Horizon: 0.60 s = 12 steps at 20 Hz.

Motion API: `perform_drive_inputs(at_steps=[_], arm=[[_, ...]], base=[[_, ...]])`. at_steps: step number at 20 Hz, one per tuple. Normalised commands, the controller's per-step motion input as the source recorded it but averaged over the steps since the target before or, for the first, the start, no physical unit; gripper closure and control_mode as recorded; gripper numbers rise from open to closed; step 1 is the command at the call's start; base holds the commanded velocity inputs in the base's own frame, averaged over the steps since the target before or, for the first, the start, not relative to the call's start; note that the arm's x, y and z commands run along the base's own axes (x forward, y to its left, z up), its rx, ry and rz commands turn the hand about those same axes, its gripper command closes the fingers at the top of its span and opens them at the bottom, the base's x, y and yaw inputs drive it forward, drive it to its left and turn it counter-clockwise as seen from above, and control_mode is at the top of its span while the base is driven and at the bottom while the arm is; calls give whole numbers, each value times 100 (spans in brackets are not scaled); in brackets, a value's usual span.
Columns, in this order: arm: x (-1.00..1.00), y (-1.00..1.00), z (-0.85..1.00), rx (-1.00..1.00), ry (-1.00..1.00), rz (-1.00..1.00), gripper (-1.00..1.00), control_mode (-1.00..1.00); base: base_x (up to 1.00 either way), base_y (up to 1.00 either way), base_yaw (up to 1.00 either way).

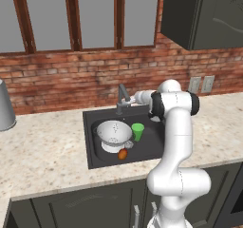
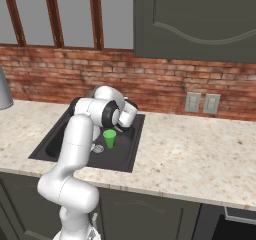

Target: Pick the cup and colander and place them in the sink. Then turn on the water.

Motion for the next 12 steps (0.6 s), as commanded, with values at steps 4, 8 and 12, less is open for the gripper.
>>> perform_drive_inputs(at_steps=[4, 8, 12], arm=[[0, 0, -6, 0, 0, -4, -100, -100], [0, 0, -5, 0, 0, -3, -100, -100], [0, 0, -1, 0, 0, -6, -100, -100]], base=[[0, 0, 0], [0, 0, 0], [0, 0, 0]])
